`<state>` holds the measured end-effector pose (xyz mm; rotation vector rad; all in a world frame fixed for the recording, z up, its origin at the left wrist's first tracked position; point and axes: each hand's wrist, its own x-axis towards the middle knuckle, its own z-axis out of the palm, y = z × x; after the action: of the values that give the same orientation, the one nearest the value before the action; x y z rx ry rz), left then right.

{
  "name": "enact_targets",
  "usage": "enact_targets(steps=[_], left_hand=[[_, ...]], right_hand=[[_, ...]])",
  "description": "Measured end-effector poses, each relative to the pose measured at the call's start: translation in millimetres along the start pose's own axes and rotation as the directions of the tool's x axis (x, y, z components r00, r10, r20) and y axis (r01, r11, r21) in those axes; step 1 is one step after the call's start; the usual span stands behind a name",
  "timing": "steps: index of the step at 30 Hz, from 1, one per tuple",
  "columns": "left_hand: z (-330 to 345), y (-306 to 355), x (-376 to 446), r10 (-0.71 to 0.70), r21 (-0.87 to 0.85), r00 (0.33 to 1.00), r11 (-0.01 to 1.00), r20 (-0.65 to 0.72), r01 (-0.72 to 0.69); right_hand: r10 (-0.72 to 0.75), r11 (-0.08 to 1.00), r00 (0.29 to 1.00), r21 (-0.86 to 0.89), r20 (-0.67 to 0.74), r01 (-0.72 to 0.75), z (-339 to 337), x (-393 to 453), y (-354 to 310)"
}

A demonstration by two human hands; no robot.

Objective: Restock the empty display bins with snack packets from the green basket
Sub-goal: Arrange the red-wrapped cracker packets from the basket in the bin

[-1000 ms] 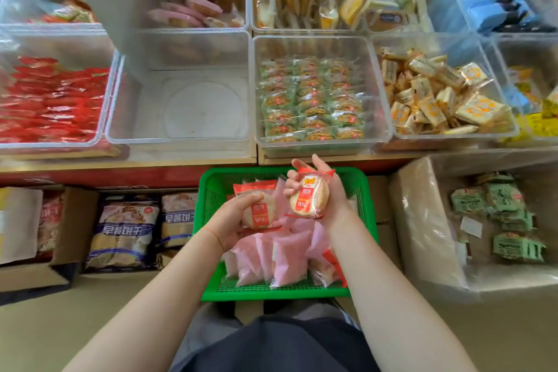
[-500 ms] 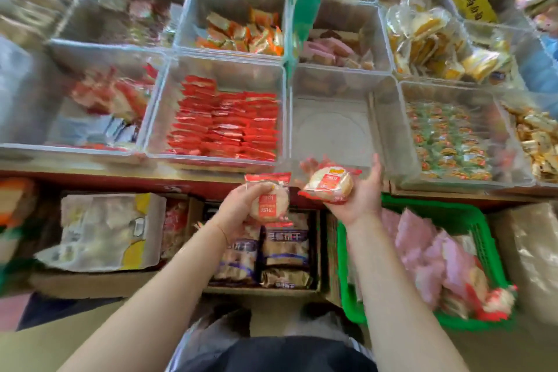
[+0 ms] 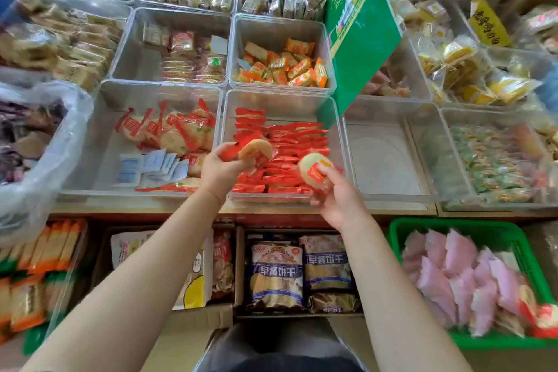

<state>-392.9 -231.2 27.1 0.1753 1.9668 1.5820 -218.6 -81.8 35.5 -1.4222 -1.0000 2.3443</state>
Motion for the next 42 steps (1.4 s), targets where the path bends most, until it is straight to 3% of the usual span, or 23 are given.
enact_targets(steps=[4, 7, 10, 12, 15, 19, 21, 23, 28, 30, 32, 34, 35, 37, 40, 42], left_hand=[[-1, 2, 38, 0.220, 0.300, 0.974, 0.934, -0.060, -0.193], [2, 6, 65, 0.387, 0.488, 0.922, 0.802, 0.016, -0.345], [5, 2, 96, 0.516, 0.654, 0.845, 0.592, 0.142, -0.471], [8, -5, 114, 0.522, 0.706, 0.832, 0.517, 0.189, -0.485], [15, -13, 131, 0.514, 0.736, 0.829, 0.470, 0.221, -0.488], [21, -15, 142, 0.496, 0.752, 0.848, 0.483, 0.188, -0.449], [22, -17, 143, 0.504, 0.766, 0.844, 0.464, 0.183, -0.444], [22, -18, 143, 0.507, 0.772, 0.843, 0.459, 0.178, -0.440], [23, -19, 145, 0.511, 0.771, 0.838, 0.449, 0.193, -0.452], [23, -21, 145, 0.514, 0.775, 0.833, 0.435, 0.204, -0.459], [23, -22, 146, 0.523, 0.782, 0.825, 0.415, 0.213, -0.465], [23, -22, 146, 0.525, 0.790, 0.822, 0.398, 0.221, -0.467], [23, -22, 146, 0.528, 0.792, 0.819, 0.392, 0.224, -0.469], [22, -23, 147, 0.532, 0.793, 0.814, 0.380, 0.233, -0.476], [21, -23, 147, 0.506, 0.786, 0.829, 0.402, 0.237, -0.470], [21, -24, 146, 0.493, 0.777, 0.840, 0.429, 0.226, -0.461]], right_hand=[[-0.130, 0.984, 0.990, -0.127, -0.051, 0.122, 15, 22, -8], [-0.238, 0.928, 0.967, -0.316, -0.094, 0.198, 29, 45, -21], [-0.457, 0.705, 0.884, -0.645, -0.096, 0.294, 45, 74, -35], [-0.567, 0.526, 0.824, -0.778, -0.021, 0.342, 55, 95, -47], [-0.679, 0.300, 0.728, -0.868, 0.098, 0.396, 67, 130, -64], [-0.729, 0.029, 0.630, -0.907, 0.269, 0.421, 84, 166, -75], [-0.689, -0.118, 0.643, -0.928, 0.333, 0.354, 90, 179, -77], [-0.611, -0.222, 0.710, -0.937, 0.349, 0.269, 93, 191, -75], [-0.304, -0.259, 0.905, -0.940, 0.298, 0.223, 100, 210, -62], [-0.251, -0.272, 0.931, -0.942, 0.266, 0.196, 104, 209, -65], [-0.402, -0.268, 0.847, -0.929, 0.348, 0.254, 108, 203, -72], [-0.563, -0.239, 0.687, -0.886, 0.460, 0.398, 113, 191, -77], [-0.574, -0.227, 0.630, -0.841, 0.523, 0.491, 116, 184, -78], [-0.459, -0.281, 0.587, -0.736, 0.667, 0.615, 124, 170, -72], [-0.366, -0.416, 0.551, -0.661, 0.750, 0.624, 128, 166, -60], [-0.470, -0.331, 0.569, -0.733, 0.675, 0.595, 123, 167, -65]])
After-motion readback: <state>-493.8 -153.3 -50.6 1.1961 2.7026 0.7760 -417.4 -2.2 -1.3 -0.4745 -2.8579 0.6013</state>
